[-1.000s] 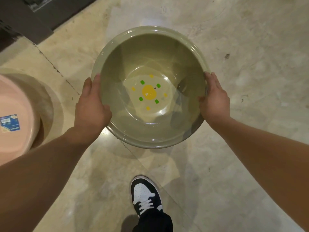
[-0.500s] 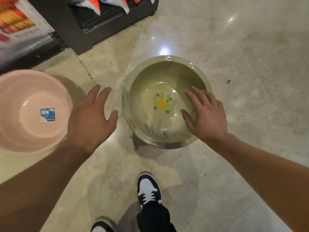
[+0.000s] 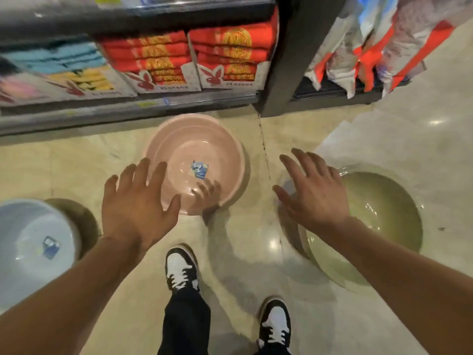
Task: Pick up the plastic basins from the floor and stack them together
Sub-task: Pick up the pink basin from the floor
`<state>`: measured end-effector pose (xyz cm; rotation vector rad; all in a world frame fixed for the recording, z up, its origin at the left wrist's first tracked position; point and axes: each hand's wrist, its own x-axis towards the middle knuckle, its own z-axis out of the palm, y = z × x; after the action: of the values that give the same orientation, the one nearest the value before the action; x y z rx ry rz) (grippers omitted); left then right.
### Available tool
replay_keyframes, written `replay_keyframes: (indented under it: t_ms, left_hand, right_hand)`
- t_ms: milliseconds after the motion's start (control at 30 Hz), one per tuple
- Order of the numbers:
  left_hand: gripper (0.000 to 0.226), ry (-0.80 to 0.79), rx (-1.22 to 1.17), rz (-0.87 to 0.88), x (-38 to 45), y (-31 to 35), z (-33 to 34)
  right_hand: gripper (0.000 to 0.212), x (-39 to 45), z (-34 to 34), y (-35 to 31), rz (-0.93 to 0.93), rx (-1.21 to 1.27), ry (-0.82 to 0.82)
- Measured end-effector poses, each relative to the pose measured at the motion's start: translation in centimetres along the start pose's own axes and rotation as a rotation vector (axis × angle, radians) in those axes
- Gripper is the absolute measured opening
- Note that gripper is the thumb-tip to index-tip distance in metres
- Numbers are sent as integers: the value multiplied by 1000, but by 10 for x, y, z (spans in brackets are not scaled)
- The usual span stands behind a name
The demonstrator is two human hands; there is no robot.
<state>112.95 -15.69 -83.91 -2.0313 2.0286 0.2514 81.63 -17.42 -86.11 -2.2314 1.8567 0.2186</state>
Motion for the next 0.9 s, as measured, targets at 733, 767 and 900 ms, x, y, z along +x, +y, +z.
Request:
replay_keyframes:
  t_ms: [733, 767, 900]
  left_hand:
    - [73, -139, -291, -275, 97, -98, 235]
    - [70, -140, -378, -278, 97, -96, 239]
    - [64, -104, -567, -338, 92, -91, 236]
  right_hand:
    - [80, 179, 197, -79, -71, 20, -115]
    - [80, 181, 199, -75, -72, 32, -125]
    - [79, 189, 185, -74, -63, 98, -159]
